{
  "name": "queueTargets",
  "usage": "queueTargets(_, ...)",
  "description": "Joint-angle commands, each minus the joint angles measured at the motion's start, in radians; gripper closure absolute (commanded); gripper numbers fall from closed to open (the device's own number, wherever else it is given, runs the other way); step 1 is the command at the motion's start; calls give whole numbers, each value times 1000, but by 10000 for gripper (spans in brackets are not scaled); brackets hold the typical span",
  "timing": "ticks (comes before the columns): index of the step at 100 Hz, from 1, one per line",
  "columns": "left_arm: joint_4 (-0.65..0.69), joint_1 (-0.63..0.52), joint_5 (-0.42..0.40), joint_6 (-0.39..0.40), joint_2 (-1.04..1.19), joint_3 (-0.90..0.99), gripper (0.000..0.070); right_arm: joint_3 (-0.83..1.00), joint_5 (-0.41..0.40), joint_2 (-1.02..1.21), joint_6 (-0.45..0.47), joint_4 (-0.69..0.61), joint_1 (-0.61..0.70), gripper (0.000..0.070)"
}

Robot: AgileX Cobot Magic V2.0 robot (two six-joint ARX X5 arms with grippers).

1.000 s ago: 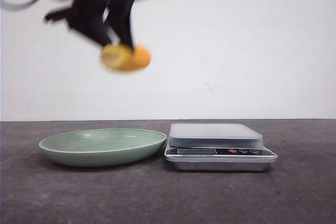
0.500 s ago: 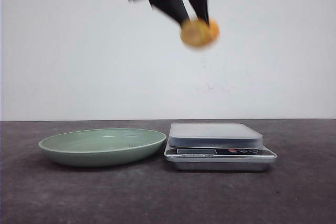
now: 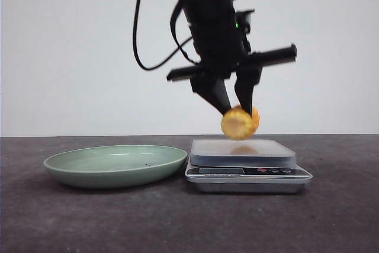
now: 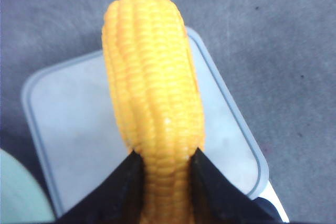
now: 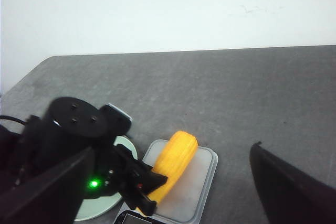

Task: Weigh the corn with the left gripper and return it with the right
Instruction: 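Lift the corn and carry it with the left gripper over the scale, then lower the corn onto the scale and open the left gripper, then raise the left gripper away from the scale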

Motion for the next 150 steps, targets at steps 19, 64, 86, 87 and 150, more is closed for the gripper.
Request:
queueTargets(19,11,-3,-8,-45,43,31,678,19,0,3,-11,0,4,121)
queueTargets(64,18,-8,-10,-33,42,31,331,19,0,3,-11,-7,4,121)
queueTargets(86,10,-10,-16,2,29,32,298,19,0,3,-11,-9,4,121)
queueTargets(87,11,-10,-16,2,29,32,298,19,0,3,-11,-9,4,121)
queueTargets(150,-111,19,-249,208,-426,32,298,19,0,3,-12,-14,4,121)
